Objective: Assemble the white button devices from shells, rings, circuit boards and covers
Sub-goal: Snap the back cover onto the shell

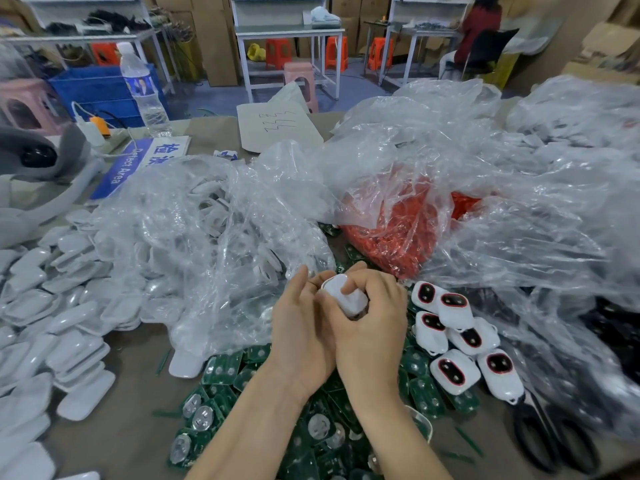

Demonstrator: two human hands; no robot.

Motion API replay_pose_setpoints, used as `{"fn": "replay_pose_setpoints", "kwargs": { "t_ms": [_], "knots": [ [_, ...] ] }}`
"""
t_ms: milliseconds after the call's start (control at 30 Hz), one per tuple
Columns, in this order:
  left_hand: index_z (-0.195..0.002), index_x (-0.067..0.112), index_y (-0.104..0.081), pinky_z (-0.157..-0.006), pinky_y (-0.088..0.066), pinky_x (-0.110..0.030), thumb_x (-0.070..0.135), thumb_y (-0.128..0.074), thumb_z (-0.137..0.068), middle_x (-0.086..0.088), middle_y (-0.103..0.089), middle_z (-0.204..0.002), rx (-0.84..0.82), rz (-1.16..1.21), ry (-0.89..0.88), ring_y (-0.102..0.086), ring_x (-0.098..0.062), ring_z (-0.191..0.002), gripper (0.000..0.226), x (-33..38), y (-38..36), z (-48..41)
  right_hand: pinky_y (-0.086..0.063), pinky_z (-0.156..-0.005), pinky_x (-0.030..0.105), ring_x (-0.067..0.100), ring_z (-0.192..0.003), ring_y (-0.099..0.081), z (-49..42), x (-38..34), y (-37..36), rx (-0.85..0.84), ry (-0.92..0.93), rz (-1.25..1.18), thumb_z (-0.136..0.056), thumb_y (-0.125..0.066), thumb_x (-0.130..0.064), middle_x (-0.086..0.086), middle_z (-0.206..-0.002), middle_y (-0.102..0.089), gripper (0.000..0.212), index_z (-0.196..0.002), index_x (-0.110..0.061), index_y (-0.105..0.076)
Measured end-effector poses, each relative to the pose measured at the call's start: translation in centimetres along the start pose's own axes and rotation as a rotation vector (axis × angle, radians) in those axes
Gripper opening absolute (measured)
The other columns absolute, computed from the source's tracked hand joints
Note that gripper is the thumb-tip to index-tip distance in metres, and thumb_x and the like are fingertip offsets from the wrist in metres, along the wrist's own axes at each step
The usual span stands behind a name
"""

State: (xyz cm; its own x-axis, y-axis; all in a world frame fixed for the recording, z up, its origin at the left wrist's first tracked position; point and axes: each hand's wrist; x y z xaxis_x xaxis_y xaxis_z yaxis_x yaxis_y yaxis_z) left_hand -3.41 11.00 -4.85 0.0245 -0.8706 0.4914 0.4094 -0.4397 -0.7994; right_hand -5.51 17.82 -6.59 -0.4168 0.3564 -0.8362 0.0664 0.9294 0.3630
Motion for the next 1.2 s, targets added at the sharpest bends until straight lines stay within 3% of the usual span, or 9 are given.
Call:
{"fn": "replay_pose_setpoints", "kwargs": {
  "t_ms": [267, 433, 567, 700, 800, 933, 1000, 1100, 1200],
  "knots": [
    [-0.096, 0.008, -0.051, -0.096, -0.046, -0.039, 0.025, -0.05, -0.083, -0.017, -0.065, -0.126, -0.103, 0.04, -0.024, -0.06, -0.03, -0.103, 0.022, -0.3, 0.1, 0.0, -0.041, -0.082, 0.031, 0.016, -0.096, -0.048, -0.2, 0.2, 0.0, 0.025, 0.004, 0.001, -0.069, -0.082, -0.024, -0.008, -0.092, -0.057, 0.027, -0.076, -0.016, -0.057],
    [-0.11, 0.009, -0.047, -0.085, -0.057, -0.037, 0.017, -0.039, -0.095, -0.018, -0.067, -0.123, -0.135, 0.084, -0.015, -0.068, -0.03, -0.096, 0.019, -0.5, 0.4, -0.3, -0.042, -0.084, 0.028, 0.016, -0.099, -0.051, -0.3, -0.1, 0.7, 0.006, -0.038, -0.132, -0.069, -0.082, -0.02, -0.01, -0.093, -0.057, 0.024, -0.079, -0.019, -0.059],
    [-0.109, 0.003, -0.052, -0.077, -0.059, -0.044, 0.008, -0.045, -0.081, -0.023, -0.071, -0.101, -0.163, 0.117, -0.021, -0.07, -0.035, -0.086, 0.029, -0.1, 0.4, -0.4, -0.05, -0.076, 0.022, 0.008, -0.088, -0.062, -2.2, -0.5, 3.8, -0.061, -0.132, -0.37, -0.071, -0.081, -0.02, -0.01, -0.097, -0.064, 0.023, -0.082, -0.03, -0.063],
    [-0.125, 0.006, -0.043, -0.084, -0.056, -0.056, 0.008, -0.045, -0.077, -0.029, -0.068, -0.11, -0.233, 0.03, 0.07, -0.065, -0.046, -0.106, 0.048, 0.6, 0.7, -0.3, -0.049, -0.071, 0.011, -0.001, -0.089, -0.064, -7.4, -1.0, 8.0, -0.493, 0.097, -0.255, -0.068, -0.081, -0.015, -0.017, -0.104, -0.066, 0.025, -0.082, -0.027, -0.064],
    [-0.14, 0.006, -0.037, -0.077, -0.059, -0.052, 0.024, -0.047, -0.086, -0.031, -0.06, -0.125, -0.308, -0.054, 0.222, -0.06, -0.049, -0.111, 0.058, 1.0, 1.0, -0.4, -0.051, -0.075, 0.017, 0.005, -0.094, -0.064, -9.8, -1.4, 8.9, -0.806, 0.292, -0.075, -0.066, -0.083, -0.013, -0.018, -0.103, -0.065, 0.026, -0.079, -0.027, -0.064],
    [-0.143, 0.011, -0.038, -0.07, -0.061, -0.048, 0.059, -0.04, -0.092, -0.025, -0.061, -0.123, -0.424, -0.166, 0.375, -0.063, -0.045, -0.104, 0.07, 1.6, 1.8, -0.4, -0.051, -0.093, 0.035, 0.014, -0.108, -0.063, -9.5, -1.2, 8.5, -1.164, 0.317, -0.006, -0.07, -0.084, -0.017, -0.015, -0.108, -0.066, 0.032, -0.09, -0.032, -0.065],
    [-0.14, 0.016, -0.043, -0.071, -0.061, -0.048, 0.064, -0.037, -0.089, -0.023, -0.065, -0.116, -0.508, -0.2, 0.437, -0.065, -0.048, -0.102, 0.07, 2.0, 2.2, -0.3, -0.046, -0.099, 0.044, 0.017, -0.113, -0.06, -9.0, -0.9, 7.9, -1.269, 0.244, 0.0, -0.069, -0.085, -0.021, -0.015, -0.114, -0.063, 0.033, -0.092, -0.034, -0.066],
    [-0.125, 0.021, -0.063, -0.063, -0.062, -0.046, 0.068, -0.036, -0.086, -0.019, -0.068, -0.105, -0.573, -0.226, 0.51, -0.068, -0.048, -0.092, 0.066, 2.3, 2.4, -0.1, -0.036, -0.106, 0.043, 0.003, -0.118, -0.053, -8.7, -0.4, 7.2, -1.307, 0.154, -0.011, -0.065, -0.084, -0.03, -0.014, -0.121, -0.06, 0.034, -0.093, -0.04, -0.067],
    [-0.123, 0.023, -0.062, -0.06, -0.062, -0.042, 0.071, -0.034, -0.085, -0.017, -0.069, -0.103, -0.582, -0.282, 0.543, -0.07, -0.044, -0.09, 0.067, 2.4, 2.5, -0.1, -0.047, -0.091, 0.06, 0.037, -0.104, -0.061, -8.3, -0.1, 6.8, -1.304, 0.096, -0.084, -0.063, -0.083, -0.034, -0.005, -0.121, -0.059, 0.035, -0.094, -0.04, -0.067]
  ]
}}
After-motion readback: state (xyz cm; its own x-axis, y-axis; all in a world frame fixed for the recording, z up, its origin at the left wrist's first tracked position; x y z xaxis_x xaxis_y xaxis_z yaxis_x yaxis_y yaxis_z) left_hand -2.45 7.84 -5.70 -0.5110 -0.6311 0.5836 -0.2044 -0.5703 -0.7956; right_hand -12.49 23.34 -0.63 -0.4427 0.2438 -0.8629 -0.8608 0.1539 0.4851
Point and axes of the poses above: each hand's wrist, its own z-axis away from the middle knuckle, its own y-axis out of the back of the hand, x = y × z
